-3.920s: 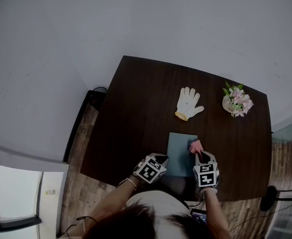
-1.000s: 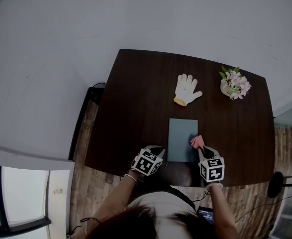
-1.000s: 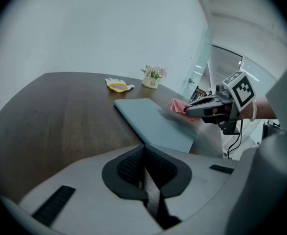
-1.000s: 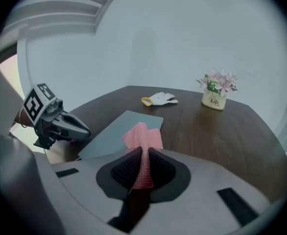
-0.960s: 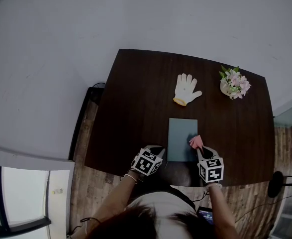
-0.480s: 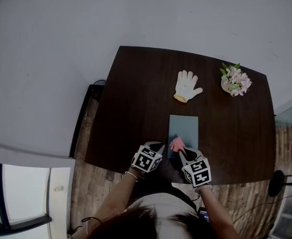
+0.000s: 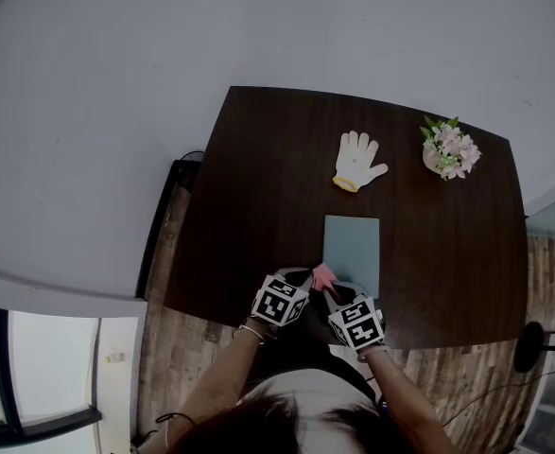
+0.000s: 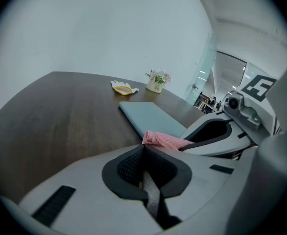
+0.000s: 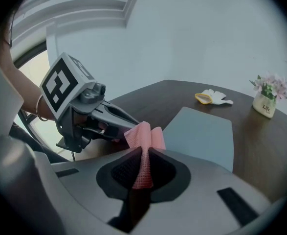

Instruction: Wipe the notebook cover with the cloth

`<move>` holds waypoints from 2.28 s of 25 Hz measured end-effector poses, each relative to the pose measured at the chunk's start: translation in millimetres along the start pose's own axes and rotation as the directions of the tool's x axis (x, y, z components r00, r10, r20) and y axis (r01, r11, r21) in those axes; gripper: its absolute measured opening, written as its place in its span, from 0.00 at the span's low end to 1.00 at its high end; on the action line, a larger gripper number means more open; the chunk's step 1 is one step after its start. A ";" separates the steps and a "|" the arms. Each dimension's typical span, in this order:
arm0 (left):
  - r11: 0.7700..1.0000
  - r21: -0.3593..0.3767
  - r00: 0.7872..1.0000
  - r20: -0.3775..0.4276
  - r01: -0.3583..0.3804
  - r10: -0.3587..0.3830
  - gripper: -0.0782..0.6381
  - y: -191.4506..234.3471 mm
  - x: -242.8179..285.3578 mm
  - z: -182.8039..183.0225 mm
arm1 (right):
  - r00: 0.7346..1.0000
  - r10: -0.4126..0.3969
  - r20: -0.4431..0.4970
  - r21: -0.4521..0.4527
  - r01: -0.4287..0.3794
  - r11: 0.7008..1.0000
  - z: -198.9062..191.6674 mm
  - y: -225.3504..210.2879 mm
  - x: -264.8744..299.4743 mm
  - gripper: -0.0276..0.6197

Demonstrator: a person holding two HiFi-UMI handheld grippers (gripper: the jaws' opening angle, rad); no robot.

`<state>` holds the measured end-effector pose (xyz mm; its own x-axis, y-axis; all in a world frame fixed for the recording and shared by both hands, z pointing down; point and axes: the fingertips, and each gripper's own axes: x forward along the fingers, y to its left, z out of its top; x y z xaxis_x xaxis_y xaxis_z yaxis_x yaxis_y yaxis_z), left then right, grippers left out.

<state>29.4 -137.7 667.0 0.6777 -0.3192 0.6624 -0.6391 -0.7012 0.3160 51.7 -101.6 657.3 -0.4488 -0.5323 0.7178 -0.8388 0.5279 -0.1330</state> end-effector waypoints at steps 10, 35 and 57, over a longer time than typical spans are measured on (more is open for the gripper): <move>1.000 0.014 1.000 -0.006 -0.001 0.001 0.13 -2.1 -0.1 -2.3 | 0.999 -0.042 -0.024 0.014 0.042 0.999 -16.0 -11.8 -5.5 0.11; 0.999 0.050 1.000 -0.012 -0.015 0.016 0.13 -9.1 0.2 -8.2 | 0.978 -0.205 -0.040 0.164 0.209 0.964 -69.8 -81.0 -63.3 0.11; 0.992 -0.056 0.974 0.190 -0.114 0.122 0.13 -24.2 -45.0 28.3 | 0.932 -0.322 0.164 0.225 0.283 0.932 -22.3 -94.3 -121.4 0.10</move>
<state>24.7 -124.4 610.3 0.6511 -0.5179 0.5548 -0.7314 -0.6235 0.2764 192.2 -71.9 598.0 -0.1987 -0.7751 0.5998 -0.9784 0.1926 -0.0752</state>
